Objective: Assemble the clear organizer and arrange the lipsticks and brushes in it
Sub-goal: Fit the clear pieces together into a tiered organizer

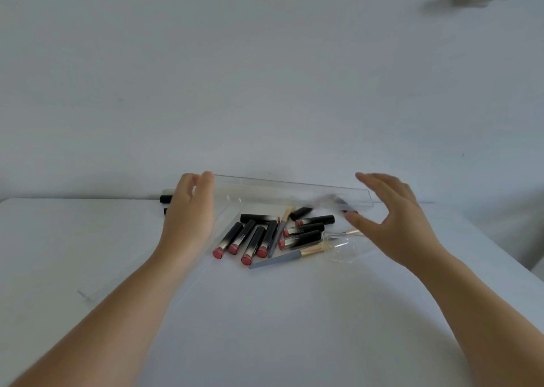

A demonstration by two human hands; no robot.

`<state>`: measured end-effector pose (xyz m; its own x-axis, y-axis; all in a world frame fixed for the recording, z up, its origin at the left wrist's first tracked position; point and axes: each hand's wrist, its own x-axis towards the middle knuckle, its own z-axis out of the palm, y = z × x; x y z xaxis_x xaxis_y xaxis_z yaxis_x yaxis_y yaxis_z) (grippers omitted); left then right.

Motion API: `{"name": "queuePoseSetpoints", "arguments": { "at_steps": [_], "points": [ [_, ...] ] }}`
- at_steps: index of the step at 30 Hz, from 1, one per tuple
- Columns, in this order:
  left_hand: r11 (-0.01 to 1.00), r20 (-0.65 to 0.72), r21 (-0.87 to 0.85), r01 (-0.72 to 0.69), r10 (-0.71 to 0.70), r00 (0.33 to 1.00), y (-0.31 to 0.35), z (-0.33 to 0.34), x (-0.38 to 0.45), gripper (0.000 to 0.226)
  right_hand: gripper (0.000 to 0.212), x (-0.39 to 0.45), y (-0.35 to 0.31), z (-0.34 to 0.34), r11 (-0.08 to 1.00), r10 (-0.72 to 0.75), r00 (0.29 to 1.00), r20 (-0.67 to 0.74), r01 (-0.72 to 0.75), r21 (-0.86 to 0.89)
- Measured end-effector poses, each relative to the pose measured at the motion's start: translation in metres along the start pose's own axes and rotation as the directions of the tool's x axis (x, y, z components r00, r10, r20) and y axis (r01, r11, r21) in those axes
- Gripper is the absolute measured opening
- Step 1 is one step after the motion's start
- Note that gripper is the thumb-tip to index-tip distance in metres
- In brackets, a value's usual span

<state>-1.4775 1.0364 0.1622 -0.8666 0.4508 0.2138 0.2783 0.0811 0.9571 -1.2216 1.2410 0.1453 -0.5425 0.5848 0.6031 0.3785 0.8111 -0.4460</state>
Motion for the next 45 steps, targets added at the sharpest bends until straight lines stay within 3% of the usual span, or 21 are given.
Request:
{"name": "queuePoseSetpoints", "arguments": {
  "at_steps": [2, 4, 10, 14, 18, 25, 29, 34, 45],
  "points": [
    [0.999, -0.02, -0.023, 0.039, -0.04, 0.999, -0.002, -0.002, 0.003, 0.03, 0.059, -0.002, 0.0, -0.004, 0.999, 0.011, 0.999, -0.042, -0.009, 0.037],
    [0.997, -0.025, -0.035, 0.067, -0.068, 0.997, -0.003, -0.002, 0.005, 0.029, 0.052, -0.009, 0.001, -0.007, 0.998, -0.011, 1.0, 0.001, 0.011, 0.061],
    [0.986, -0.023, -0.105, 0.13, -0.133, 0.991, -0.004, -0.002, 0.008, 0.026, 0.042, -0.024, 0.005, -0.022, 0.998, -0.052, 0.997, 0.06, 0.054, -0.02],
    [0.972, 0.002, -0.164, 0.167, -0.169, 0.986, -0.004, 0.0, 0.008, 0.024, 0.065, -0.033, 0.007, -0.014, 0.998, 0.003, 0.943, 0.332, 0.019, -0.061],
    [0.957, 0.041, -0.217, 0.194, -0.189, 0.981, -0.005, 0.004, 0.006, 0.024, 0.085, -0.031, 0.004, -0.005, 0.994, 0.048, 0.898, 0.436, -0.001, -0.108],
    [0.948, 0.071, -0.245, 0.203, -0.192, 0.979, -0.006, 0.008, 0.006, 0.026, 0.083, -0.028, -0.001, 0.005, 0.989, 0.082, 0.912, 0.402, -0.025, -0.145],
    [0.959, 0.067, -0.221, 0.18, -0.169, 0.983, -0.007, 0.009, 0.003, 0.029, 0.09, -0.028, -0.003, 0.01, 0.987, 0.15, 0.885, 0.441, -0.11, -0.115],
    [0.961, 0.065, -0.221, 0.168, -0.157, 0.985, -0.006, 0.009, 0.003, 0.027, 0.066, -0.026, -0.001, 0.011, 0.984, 0.177, 0.875, 0.451, -0.146, -0.102],
    [0.966, 0.054, -0.208, 0.152, -0.144, 0.988, -0.005, 0.011, 0.001, 0.026, 0.06, -0.031, -0.007, -0.001, 0.944, 0.214, 0.934, 0.288, -0.274, 0.187]
  ]
}}
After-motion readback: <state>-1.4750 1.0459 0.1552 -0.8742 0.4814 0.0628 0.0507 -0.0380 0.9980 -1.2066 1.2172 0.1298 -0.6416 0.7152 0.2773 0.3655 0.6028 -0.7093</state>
